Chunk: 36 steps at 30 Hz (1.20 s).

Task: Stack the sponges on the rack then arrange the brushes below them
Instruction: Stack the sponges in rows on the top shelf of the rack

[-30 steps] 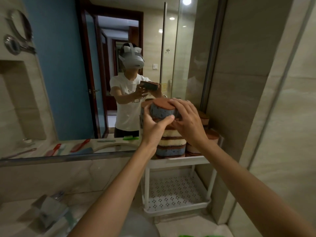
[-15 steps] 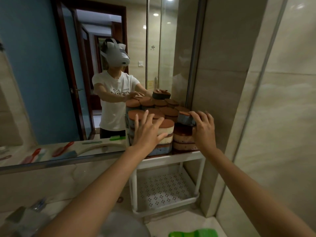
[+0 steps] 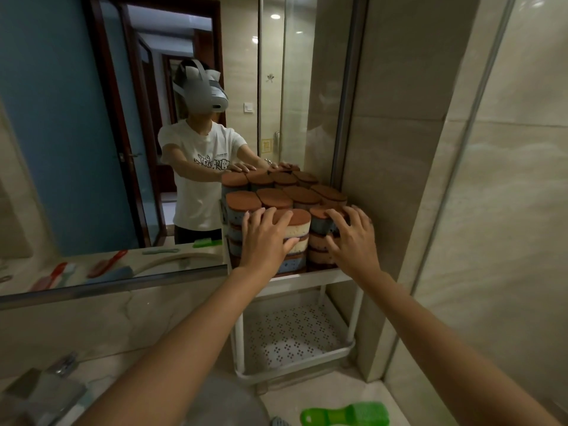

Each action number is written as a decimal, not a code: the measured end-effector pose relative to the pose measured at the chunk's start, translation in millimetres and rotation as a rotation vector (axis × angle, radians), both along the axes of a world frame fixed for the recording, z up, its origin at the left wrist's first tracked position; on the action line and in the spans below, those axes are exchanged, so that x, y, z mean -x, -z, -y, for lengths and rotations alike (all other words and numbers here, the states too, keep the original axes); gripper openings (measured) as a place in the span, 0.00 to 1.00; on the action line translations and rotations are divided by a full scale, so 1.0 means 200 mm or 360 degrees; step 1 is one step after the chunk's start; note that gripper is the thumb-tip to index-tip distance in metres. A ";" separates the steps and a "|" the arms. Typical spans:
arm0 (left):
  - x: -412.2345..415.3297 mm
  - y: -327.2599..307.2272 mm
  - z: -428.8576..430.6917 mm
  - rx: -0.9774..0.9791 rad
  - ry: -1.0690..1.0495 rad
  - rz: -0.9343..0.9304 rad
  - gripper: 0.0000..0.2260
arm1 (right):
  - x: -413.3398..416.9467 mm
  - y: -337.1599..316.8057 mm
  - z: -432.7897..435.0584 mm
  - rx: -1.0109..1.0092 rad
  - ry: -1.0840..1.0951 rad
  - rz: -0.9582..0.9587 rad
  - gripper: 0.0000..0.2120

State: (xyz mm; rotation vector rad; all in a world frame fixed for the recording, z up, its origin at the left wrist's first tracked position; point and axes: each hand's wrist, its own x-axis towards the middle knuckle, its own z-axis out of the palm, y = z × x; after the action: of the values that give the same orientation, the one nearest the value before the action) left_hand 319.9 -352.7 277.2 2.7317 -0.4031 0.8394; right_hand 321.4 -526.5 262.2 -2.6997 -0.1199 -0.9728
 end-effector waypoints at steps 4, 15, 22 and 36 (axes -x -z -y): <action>0.01 0.00 0.00 -0.0032 -0.0026 -0.0016 0.25 | 0.02 0.02 -0.01 0.0104 0.0047 -0.0004 0.30; 0.04 -0.05 0.01 0.0008 -0.0014 -0.0131 0.25 | 0.05 -0.02 -0.03 0.0002 -0.0052 -0.0110 0.31; 0.06 -0.07 0.00 0.0130 0.0042 -0.0137 0.25 | 0.08 -0.03 -0.07 0.0007 -0.0096 -0.0073 0.27; 0.13 0.01 -0.07 0.0529 0.0283 -0.0156 0.26 | 0.13 0.01 -0.08 -0.0188 0.0107 -0.0054 0.30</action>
State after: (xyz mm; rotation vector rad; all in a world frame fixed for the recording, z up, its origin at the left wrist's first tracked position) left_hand 294.4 -339.4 275.1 2.3795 -0.4350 0.6568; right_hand 295.0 -510.4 261.2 -2.6258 0.0340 -0.9216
